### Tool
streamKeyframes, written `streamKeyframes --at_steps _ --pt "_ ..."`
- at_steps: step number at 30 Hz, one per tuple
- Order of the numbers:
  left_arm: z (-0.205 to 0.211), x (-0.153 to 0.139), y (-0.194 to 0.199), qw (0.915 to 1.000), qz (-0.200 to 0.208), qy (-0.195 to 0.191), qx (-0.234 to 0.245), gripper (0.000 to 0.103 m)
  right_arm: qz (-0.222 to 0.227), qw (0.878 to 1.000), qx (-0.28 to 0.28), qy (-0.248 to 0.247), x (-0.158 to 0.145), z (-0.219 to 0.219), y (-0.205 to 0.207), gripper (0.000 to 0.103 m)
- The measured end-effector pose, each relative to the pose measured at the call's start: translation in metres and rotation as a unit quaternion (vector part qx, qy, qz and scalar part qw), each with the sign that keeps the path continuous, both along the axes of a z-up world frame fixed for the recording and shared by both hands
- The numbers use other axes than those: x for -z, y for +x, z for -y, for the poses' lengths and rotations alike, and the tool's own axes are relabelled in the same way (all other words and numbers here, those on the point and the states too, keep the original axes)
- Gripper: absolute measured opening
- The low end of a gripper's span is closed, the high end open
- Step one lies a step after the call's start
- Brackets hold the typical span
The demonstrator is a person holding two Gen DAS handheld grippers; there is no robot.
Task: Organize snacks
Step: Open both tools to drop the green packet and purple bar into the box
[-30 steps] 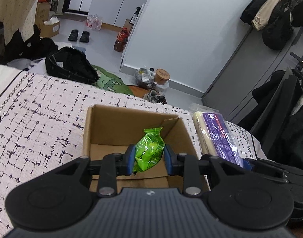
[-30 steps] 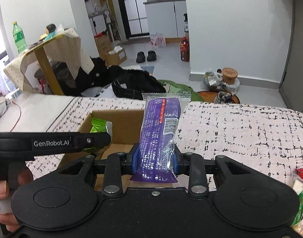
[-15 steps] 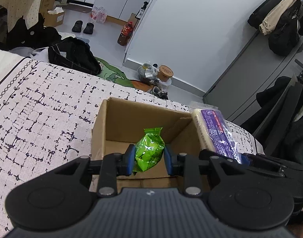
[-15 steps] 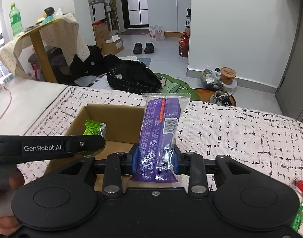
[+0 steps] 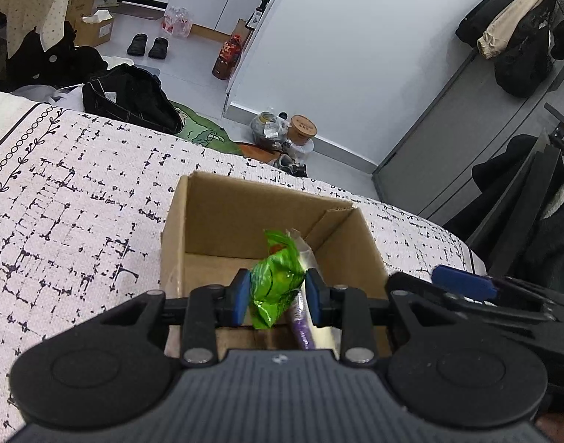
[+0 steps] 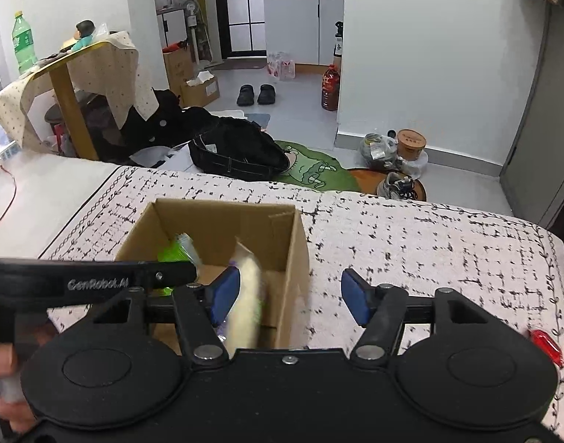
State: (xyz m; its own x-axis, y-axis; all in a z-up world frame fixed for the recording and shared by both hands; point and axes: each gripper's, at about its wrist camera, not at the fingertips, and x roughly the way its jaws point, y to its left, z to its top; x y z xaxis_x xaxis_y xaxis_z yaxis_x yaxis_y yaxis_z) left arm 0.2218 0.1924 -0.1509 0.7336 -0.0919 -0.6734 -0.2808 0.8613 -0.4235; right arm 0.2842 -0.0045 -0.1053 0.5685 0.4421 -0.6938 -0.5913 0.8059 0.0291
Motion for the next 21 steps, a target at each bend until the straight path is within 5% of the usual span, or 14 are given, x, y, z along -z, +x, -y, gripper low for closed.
streamKeyframes --at_steps 7,21 --pt "0.012 0.001 0.003 0.9997 -0.007 0.019 0.014 0.057 0.005 1.000 -0.005 0.003 -0.007 0.019 -0.007 0.061" --pt "0.052 -0.009 -0.001 0.9979 -0.017 0.058 0.023 0.080 -0.020 0.999 0.042 0.022 -0.003 0.090 -0.007 0.063"
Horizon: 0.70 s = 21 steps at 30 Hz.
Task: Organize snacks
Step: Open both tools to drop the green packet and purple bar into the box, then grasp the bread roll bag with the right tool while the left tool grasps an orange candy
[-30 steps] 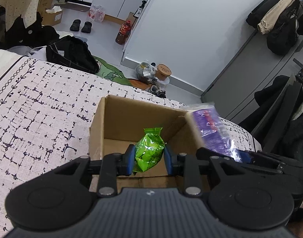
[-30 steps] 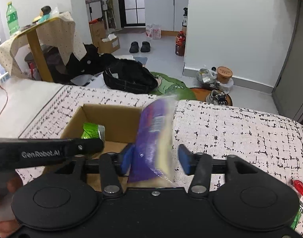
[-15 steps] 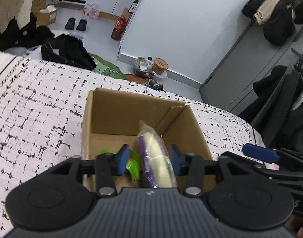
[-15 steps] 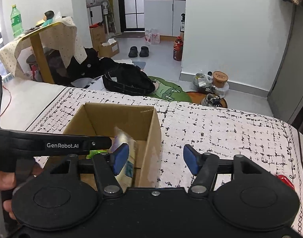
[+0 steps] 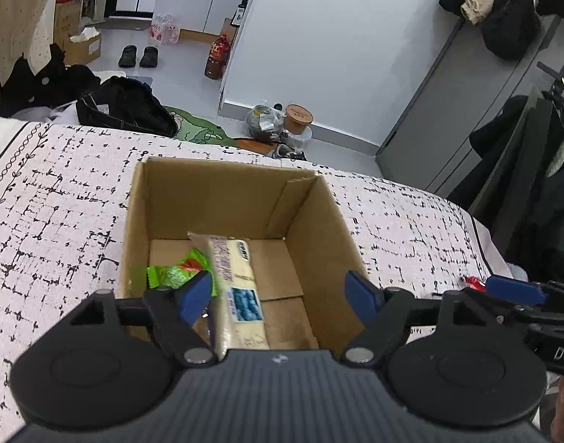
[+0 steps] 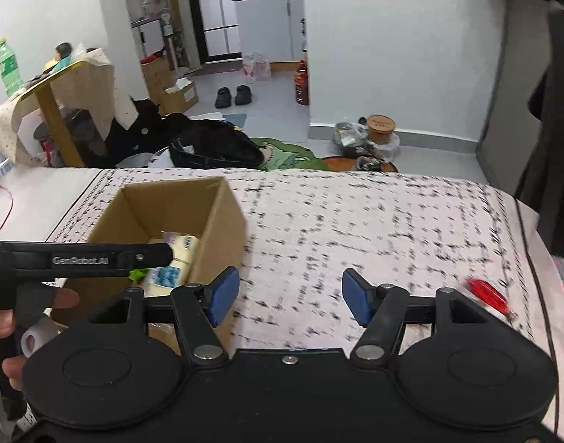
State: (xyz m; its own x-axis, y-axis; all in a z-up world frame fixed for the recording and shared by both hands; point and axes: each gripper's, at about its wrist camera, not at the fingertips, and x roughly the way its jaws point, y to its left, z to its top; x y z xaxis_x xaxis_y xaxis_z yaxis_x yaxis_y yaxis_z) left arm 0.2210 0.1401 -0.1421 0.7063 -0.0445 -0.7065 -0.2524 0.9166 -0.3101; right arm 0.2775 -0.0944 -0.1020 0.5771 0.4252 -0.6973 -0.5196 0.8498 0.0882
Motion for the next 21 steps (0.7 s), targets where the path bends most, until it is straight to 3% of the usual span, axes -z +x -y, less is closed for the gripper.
streamKeyframes --at_steps 9,15,21 --pt "0.031 -0.009 -0.004 0.9993 -0.012 0.035 -0.002 0.087 0.005 0.999 0.028 0.021 0.002 0.047 -0.005 0.082" --pt "0.051 -0.020 -0.009 0.9980 0.003 0.063 -0.002 0.098 0.009 0.999 0.042 0.033 0.005 0.077 -0.008 0.096" --pt "0.077 -0.029 -0.011 0.9973 0.011 0.071 0.015 0.103 0.004 0.997 0.061 0.047 0.012 0.110 -0.012 0.097"
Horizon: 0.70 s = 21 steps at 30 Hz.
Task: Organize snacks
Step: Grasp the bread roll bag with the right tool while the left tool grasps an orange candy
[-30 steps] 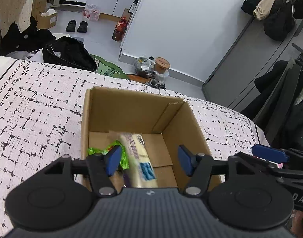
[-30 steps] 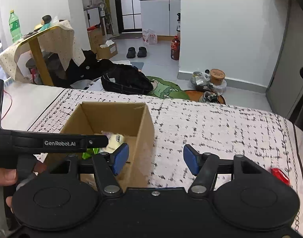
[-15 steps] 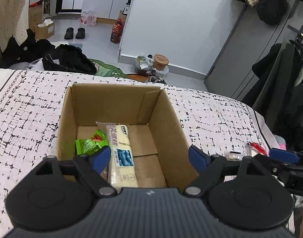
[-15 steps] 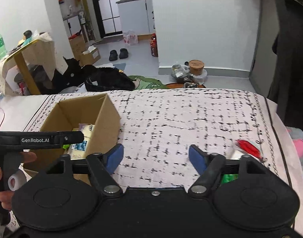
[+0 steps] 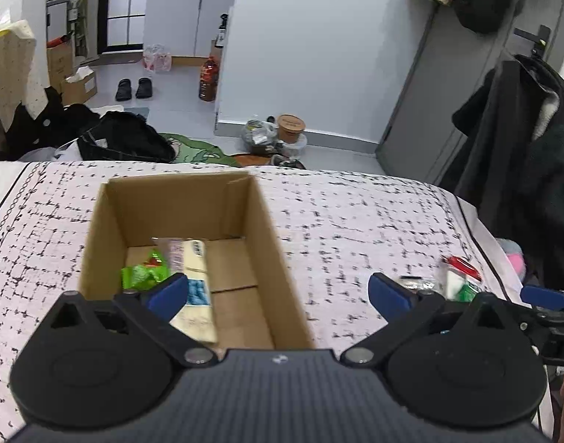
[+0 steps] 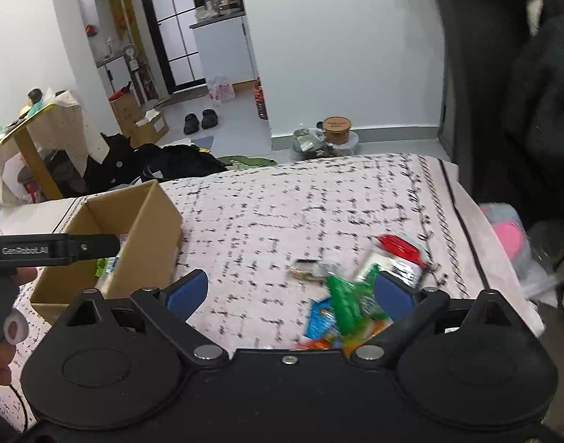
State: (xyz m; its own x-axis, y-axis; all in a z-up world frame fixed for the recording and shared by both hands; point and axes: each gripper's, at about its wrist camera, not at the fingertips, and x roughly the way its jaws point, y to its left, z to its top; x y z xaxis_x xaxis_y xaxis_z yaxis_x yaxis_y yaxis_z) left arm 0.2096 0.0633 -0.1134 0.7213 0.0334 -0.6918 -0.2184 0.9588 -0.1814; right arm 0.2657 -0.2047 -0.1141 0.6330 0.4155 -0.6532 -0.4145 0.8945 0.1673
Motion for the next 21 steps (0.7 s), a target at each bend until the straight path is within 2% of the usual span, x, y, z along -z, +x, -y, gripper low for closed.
streamKeyframes --at_steps 11,16,21 --pt "0.053 -0.003 -0.006 0.9989 0.004 0.013 0.044 0.103 -0.010 1.000 0.014 0.012 0.016 0.044 -0.004 0.094" --pt "0.080 0.006 -0.008 0.9973 -0.005 0.016 0.071 0.103 -0.021 0.999 0.018 0.019 0.029 0.058 -0.004 0.089" --pt "0.101 0.020 -0.007 0.9971 -0.018 0.018 0.072 0.103 -0.027 0.999 0.021 0.029 0.039 0.070 0.000 0.086"
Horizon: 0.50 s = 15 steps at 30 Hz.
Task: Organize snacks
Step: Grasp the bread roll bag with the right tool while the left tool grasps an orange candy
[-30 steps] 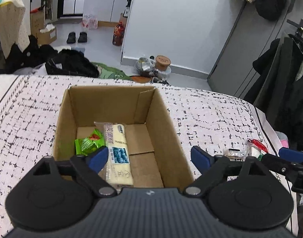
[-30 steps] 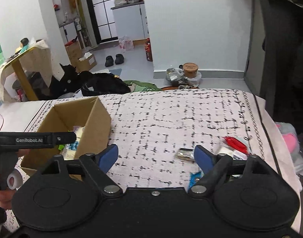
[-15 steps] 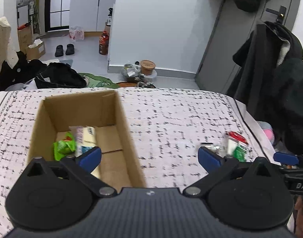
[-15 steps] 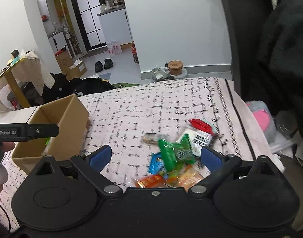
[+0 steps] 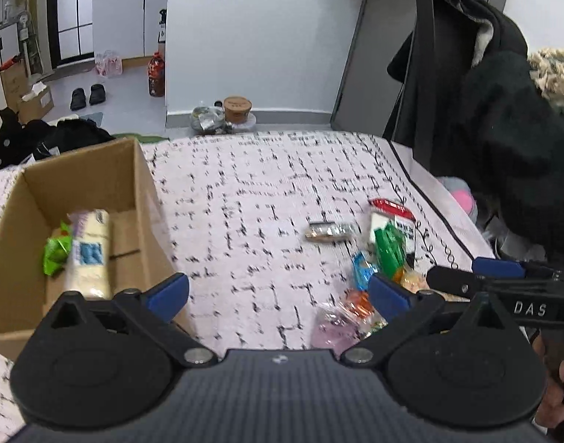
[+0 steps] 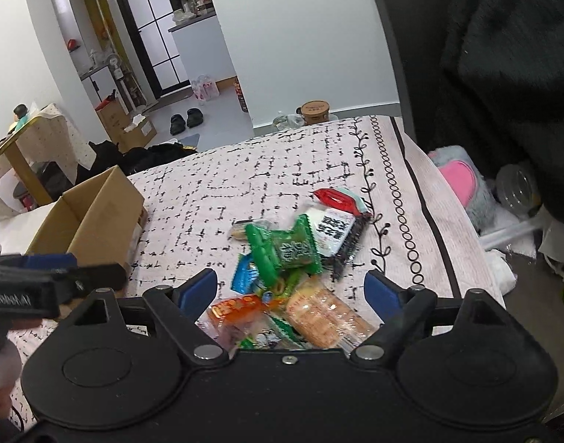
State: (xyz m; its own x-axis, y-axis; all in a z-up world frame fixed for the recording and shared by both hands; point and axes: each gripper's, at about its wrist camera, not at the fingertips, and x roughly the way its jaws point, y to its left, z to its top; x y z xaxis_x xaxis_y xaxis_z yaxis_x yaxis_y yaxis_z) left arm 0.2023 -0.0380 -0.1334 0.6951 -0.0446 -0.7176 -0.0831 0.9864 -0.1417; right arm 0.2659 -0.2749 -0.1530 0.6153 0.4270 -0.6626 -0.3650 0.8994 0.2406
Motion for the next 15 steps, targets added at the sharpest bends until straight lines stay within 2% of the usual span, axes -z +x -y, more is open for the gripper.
streamKeyframes --at_steps 8,15 --pt "0.027 0.021 0.006 0.9998 -0.013 -0.011 0.008 0.099 -0.011 1.000 0.008 0.011 0.016 0.009 0.006 0.078" --pt "0.040 0.040 0.011 0.9990 -0.034 -0.024 0.018 0.081 -0.026 1.000 0.009 0.009 0.027 0.013 0.005 0.074"
